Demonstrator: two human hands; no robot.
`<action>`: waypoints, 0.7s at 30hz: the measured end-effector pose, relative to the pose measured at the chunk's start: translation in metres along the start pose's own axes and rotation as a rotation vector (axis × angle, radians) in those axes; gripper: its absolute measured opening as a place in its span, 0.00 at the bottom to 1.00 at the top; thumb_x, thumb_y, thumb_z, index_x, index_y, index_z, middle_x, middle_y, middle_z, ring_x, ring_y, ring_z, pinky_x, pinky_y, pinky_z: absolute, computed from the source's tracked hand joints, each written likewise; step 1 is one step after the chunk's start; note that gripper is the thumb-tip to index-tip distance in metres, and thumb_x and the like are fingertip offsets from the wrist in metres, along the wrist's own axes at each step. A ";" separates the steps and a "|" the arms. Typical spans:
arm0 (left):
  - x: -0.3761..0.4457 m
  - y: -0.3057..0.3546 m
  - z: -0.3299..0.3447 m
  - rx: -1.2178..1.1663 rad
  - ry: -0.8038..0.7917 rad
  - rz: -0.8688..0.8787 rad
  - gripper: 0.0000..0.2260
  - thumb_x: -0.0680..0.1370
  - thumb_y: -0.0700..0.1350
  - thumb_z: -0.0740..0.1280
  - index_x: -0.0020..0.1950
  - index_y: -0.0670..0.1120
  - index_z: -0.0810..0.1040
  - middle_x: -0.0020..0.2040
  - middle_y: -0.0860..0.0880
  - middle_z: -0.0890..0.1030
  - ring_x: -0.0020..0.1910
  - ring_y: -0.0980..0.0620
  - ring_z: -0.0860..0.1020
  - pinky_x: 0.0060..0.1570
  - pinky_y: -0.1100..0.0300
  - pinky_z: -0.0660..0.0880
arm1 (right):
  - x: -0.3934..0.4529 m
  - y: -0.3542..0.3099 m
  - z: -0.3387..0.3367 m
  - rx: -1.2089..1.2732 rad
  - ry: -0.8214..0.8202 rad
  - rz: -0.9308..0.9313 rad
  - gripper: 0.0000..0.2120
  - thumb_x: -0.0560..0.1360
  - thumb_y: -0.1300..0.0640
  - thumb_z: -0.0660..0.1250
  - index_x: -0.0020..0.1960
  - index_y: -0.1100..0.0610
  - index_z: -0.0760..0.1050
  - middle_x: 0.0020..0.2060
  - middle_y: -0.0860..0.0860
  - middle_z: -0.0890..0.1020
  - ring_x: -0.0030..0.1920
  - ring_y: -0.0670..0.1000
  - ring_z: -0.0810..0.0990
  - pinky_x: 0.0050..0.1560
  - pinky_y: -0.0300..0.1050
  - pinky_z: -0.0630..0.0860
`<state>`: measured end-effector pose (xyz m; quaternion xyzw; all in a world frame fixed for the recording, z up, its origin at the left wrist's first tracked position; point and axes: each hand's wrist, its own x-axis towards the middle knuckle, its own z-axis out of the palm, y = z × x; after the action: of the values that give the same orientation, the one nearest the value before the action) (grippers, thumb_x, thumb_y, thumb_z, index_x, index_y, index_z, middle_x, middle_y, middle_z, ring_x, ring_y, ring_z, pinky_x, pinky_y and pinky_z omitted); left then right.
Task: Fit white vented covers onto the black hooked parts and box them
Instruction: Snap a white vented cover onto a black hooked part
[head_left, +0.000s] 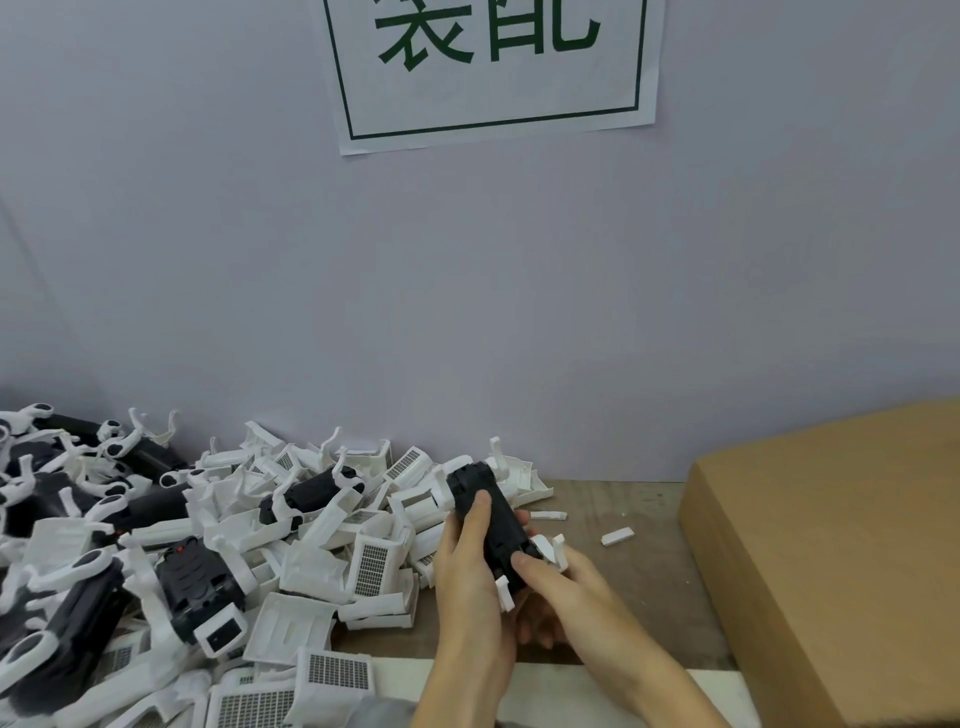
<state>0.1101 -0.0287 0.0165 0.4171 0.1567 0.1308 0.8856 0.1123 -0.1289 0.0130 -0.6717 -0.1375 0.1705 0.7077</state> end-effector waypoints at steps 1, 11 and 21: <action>0.000 0.000 0.000 -0.003 -0.001 -0.003 0.28 0.70 0.56 0.71 0.63 0.38 0.79 0.46 0.38 0.82 0.47 0.38 0.78 0.39 0.52 0.77 | 0.000 0.000 0.000 -0.013 0.013 0.002 0.10 0.81 0.55 0.64 0.44 0.47 0.82 0.33 0.51 0.82 0.30 0.49 0.77 0.29 0.39 0.69; 0.004 -0.003 -0.002 0.003 -0.009 -0.057 0.30 0.76 0.60 0.67 0.66 0.37 0.77 0.50 0.35 0.79 0.46 0.38 0.74 0.30 0.56 0.70 | -0.002 -0.004 0.002 -0.059 -0.018 -0.034 0.11 0.74 0.53 0.64 0.37 0.41 0.81 0.30 0.48 0.81 0.30 0.48 0.77 0.32 0.39 0.72; 0.007 -0.008 -0.004 0.037 0.021 0.067 0.21 0.78 0.55 0.68 0.60 0.38 0.80 0.43 0.39 0.83 0.43 0.39 0.79 0.35 0.53 0.74 | 0.002 0.005 -0.001 -0.124 -0.006 0.011 0.06 0.80 0.59 0.61 0.47 0.54 0.76 0.31 0.48 0.82 0.32 0.48 0.78 0.31 0.39 0.72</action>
<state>0.1164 -0.0288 0.0066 0.4370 0.1543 0.1617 0.8713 0.1144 -0.1291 0.0076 -0.7147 -0.1463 0.1676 0.6631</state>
